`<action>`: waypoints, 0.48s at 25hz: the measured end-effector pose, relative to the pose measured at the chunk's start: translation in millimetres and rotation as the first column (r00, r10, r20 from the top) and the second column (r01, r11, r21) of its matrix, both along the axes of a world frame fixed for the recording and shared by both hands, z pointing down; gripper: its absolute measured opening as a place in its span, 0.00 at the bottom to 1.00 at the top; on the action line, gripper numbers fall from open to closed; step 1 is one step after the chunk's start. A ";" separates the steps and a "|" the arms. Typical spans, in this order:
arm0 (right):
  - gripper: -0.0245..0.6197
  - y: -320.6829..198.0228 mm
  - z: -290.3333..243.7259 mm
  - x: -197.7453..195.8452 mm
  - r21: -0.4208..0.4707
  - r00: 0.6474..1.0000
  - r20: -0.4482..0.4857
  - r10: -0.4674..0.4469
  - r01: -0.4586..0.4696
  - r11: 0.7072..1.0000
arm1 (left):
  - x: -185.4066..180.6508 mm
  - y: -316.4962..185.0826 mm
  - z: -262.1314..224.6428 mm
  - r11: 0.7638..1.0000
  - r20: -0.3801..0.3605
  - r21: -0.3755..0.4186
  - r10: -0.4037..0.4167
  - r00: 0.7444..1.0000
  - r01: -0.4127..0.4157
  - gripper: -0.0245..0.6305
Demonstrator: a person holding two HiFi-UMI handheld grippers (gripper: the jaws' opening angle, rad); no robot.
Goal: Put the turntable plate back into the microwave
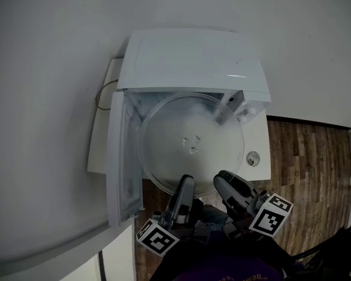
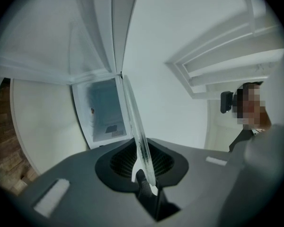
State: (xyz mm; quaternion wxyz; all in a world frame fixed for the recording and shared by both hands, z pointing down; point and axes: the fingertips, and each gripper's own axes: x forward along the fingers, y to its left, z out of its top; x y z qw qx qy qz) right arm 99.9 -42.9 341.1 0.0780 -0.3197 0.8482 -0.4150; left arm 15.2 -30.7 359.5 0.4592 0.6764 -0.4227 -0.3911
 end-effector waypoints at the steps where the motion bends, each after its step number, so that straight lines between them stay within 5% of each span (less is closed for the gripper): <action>1: 0.23 0.0 1.7 0.0 -0.005 1.000 -0.002 -0.004 0.004 1.000 | 0.0 0.4 1.9 1.000 -0.007 -0.006 -0.004 1.000 0.003 0.12; 8: 0.23 -0.6 18.4 -3.6 -0.044 1.000 -0.018 -0.025 0.025 0.999 | -2.6 2.1 20.0 0.998 -0.056 -0.054 -0.020 0.998 0.017 0.11; 12: 0.24 -3.2 31.1 -6.6 -0.070 0.998 -0.044 -0.039 0.036 0.997 | -2.7 -3.5 26.1 0.997 -0.161 -0.073 -0.030 0.987 0.019 0.11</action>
